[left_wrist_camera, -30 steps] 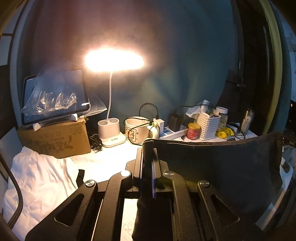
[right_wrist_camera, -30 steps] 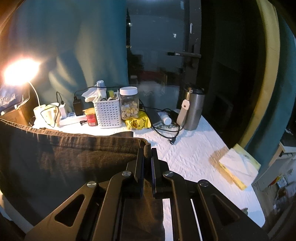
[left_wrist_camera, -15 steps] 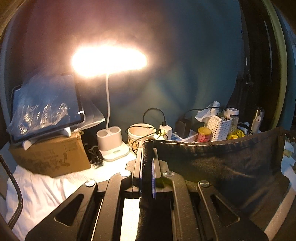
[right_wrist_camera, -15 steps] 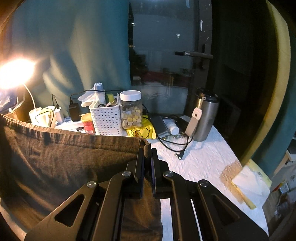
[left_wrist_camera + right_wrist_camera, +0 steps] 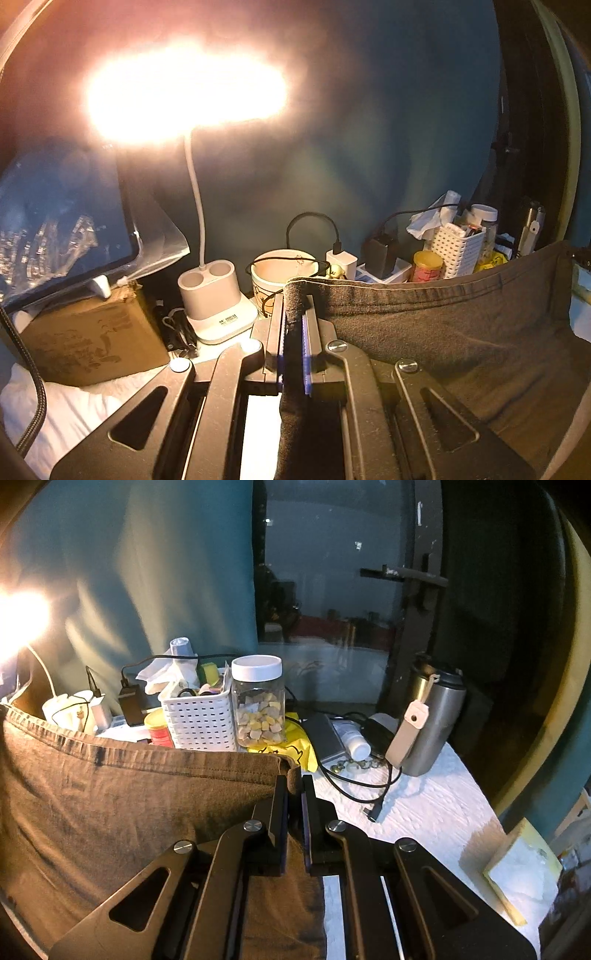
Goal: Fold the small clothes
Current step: 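Lift the shirt edge with both tools and fold it over the body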
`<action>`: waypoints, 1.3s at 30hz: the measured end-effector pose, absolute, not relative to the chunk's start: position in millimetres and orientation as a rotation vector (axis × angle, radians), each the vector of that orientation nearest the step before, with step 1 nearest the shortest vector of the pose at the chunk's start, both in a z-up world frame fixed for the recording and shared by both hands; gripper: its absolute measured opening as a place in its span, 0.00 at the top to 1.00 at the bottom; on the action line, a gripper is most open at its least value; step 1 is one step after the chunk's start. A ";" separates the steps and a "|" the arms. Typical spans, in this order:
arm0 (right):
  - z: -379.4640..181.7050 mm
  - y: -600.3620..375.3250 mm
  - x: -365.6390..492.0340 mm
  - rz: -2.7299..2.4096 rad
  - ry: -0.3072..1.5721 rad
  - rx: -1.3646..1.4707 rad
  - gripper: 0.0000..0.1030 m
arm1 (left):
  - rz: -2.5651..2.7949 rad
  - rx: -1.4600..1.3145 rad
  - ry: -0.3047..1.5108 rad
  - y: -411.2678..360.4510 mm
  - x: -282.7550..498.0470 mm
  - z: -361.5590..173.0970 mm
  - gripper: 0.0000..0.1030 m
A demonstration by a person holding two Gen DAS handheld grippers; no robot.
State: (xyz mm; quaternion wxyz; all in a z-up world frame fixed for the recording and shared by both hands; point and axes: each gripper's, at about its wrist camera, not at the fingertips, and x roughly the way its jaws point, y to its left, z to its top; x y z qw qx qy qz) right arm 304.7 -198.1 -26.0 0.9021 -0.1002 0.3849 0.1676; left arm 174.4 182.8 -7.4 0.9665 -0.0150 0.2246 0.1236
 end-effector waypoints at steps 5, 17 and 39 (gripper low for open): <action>-38.5 -193.5 317.0 0.345 0.812 -0.207 0.93 | 0.239 -0.032 0.483 186.2 190.7 -18.1 0.94; -77.1 -192.1 342.6 0.327 0.883 -0.189 0.93 | 0.236 -0.047 0.587 200.3 224.8 -51.9 0.94; -137.3 -190.2 374.0 0.296 0.995 -0.157 0.93 | 0.278 -0.070 0.767 211.3 256.7 -101.8 0.94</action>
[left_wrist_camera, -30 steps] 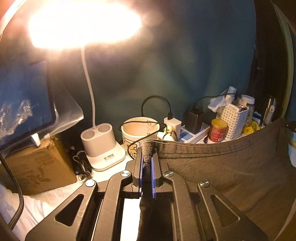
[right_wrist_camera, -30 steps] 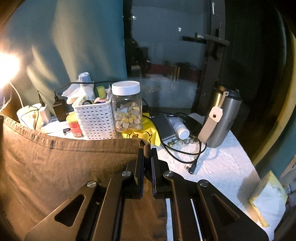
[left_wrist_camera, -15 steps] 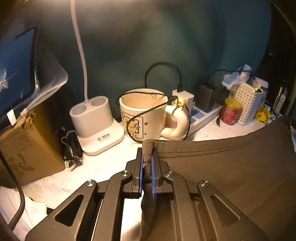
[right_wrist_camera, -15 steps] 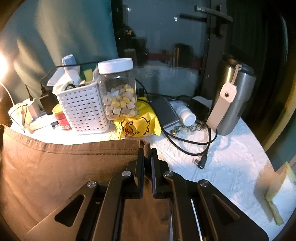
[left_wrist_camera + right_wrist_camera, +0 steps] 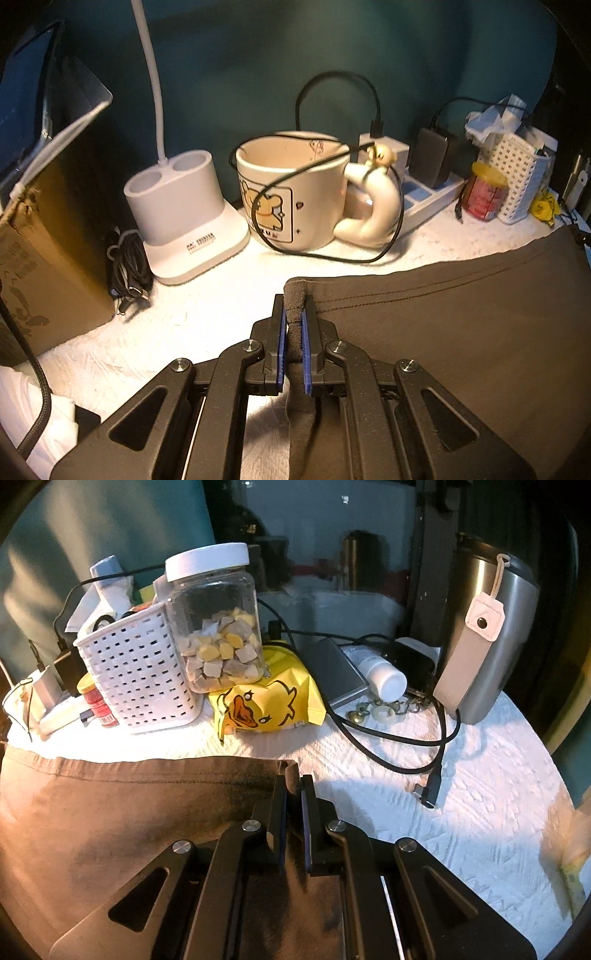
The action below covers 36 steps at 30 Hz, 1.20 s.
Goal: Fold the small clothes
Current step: 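Lift the shirt edge with both tools and fold it over the body, then open both tools to release the folded edge and pull back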
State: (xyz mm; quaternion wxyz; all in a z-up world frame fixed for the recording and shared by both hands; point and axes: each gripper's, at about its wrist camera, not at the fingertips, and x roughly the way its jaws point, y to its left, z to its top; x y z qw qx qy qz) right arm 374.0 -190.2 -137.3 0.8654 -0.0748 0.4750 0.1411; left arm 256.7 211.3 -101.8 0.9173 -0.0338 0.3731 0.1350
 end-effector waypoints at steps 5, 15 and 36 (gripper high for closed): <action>-143.4 -193.9 379.6 0.279 1.028 -0.138 0.93 | 0.260 -0.059 0.808 210.5 263.0 -111.7 0.94; -151.9 -194.1 382.9 0.220 1.064 -0.169 0.71 | 0.298 -0.058 0.854 219.6 264.0 -119.4 0.88; -102.2 -204.2 328.5 0.222 1.020 -0.146 0.58 | 0.361 -0.158 0.795 226.7 185.5 -74.5 0.62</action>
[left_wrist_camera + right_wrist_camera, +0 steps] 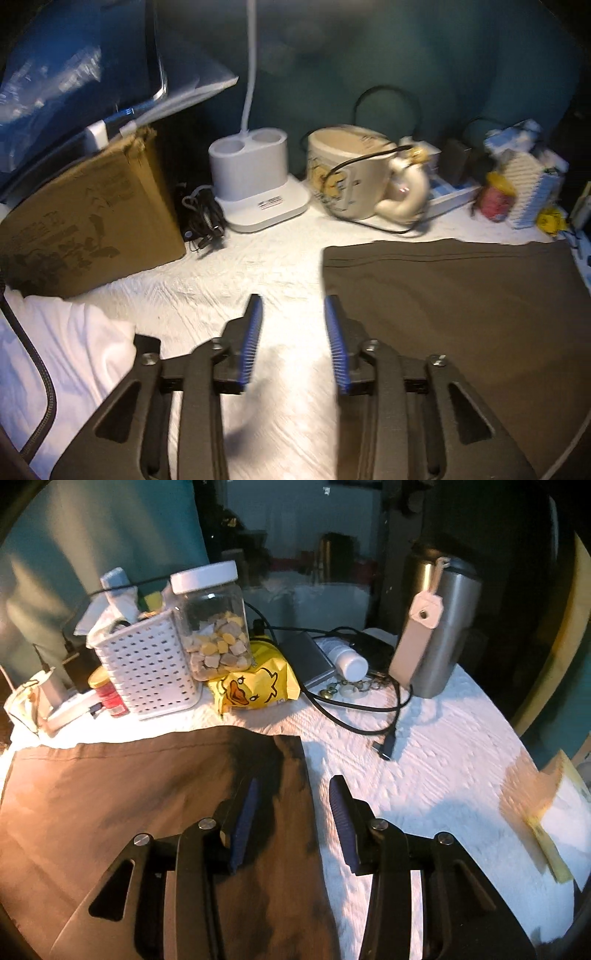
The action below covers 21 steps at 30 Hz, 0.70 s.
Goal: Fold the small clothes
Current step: 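Open both tools to release the folded edge and pull back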
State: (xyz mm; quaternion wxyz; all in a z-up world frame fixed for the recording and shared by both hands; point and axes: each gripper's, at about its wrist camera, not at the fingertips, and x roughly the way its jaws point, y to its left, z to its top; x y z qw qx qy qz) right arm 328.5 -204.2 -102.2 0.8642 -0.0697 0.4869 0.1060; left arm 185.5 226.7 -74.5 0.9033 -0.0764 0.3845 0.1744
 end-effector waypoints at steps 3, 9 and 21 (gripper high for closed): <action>-88.1 -209.9 312.3 0.224 1.002 -0.137 0.58 | 0.337 -0.152 0.774 214.1 176.6 -66.0 0.59; -71.5 -231.0 278.5 0.199 0.988 -0.121 0.58 | 0.293 -0.176 0.761 190.3 147.1 -60.4 0.59; -70.0 -280.4 214.1 0.170 1.002 -0.081 0.58 | 0.237 -0.342 0.811 164.1 85.7 -83.6 0.59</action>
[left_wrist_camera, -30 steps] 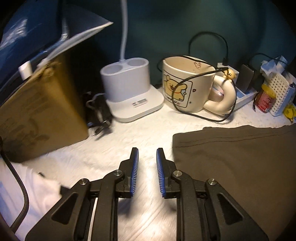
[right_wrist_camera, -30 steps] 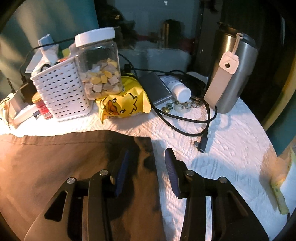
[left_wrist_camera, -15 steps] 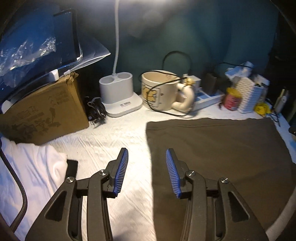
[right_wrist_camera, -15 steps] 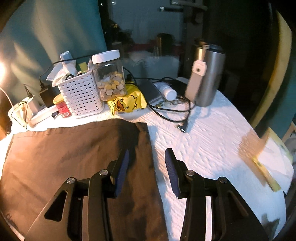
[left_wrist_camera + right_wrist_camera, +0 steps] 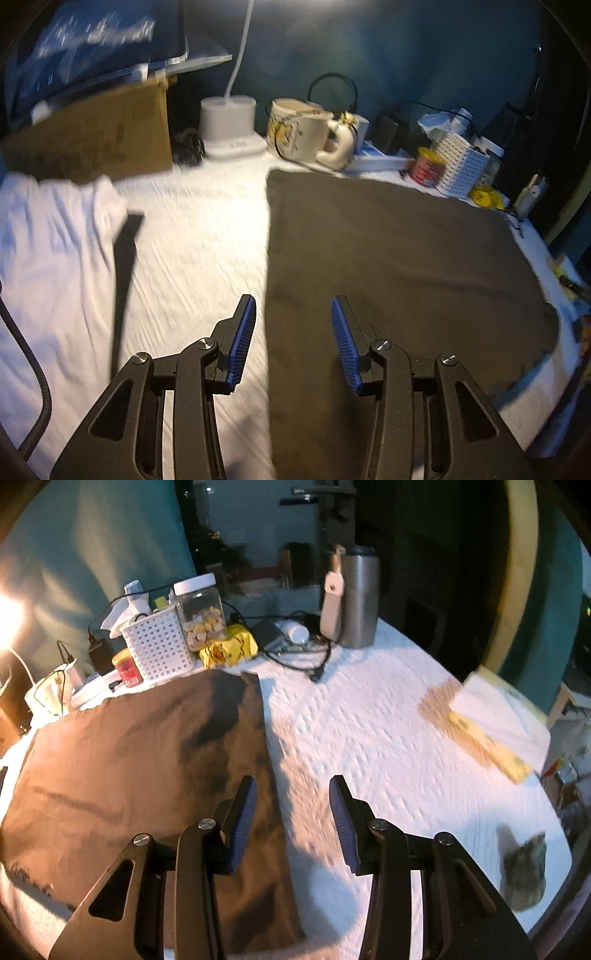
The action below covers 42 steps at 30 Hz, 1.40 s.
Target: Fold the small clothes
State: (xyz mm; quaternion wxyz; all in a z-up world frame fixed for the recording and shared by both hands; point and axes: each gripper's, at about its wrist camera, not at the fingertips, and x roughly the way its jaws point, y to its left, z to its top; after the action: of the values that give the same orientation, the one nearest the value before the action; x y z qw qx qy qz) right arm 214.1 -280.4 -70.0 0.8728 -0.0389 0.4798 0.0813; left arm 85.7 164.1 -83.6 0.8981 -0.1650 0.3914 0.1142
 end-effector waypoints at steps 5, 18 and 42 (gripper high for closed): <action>-81.0 -294.3 194.8 0.182 1.030 -0.049 0.58 | 0.242 -0.351 0.832 153.5 66.5 -90.3 0.59; -96.8 -299.8 152.0 0.291 1.023 0.024 0.58 | 0.233 -0.485 0.877 137.7 28.1 -111.4 0.59; -102.0 -295.0 131.2 0.286 0.988 -0.017 0.90 | 0.155 -0.397 0.815 119.8 16.8 -124.3 0.84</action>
State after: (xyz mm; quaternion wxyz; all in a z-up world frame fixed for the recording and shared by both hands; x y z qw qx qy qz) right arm 131.2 -295.0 -102.0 0.8706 -0.0081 0.4727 0.1366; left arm 16.8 119.8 -124.3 0.8962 -0.1916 0.3932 0.0747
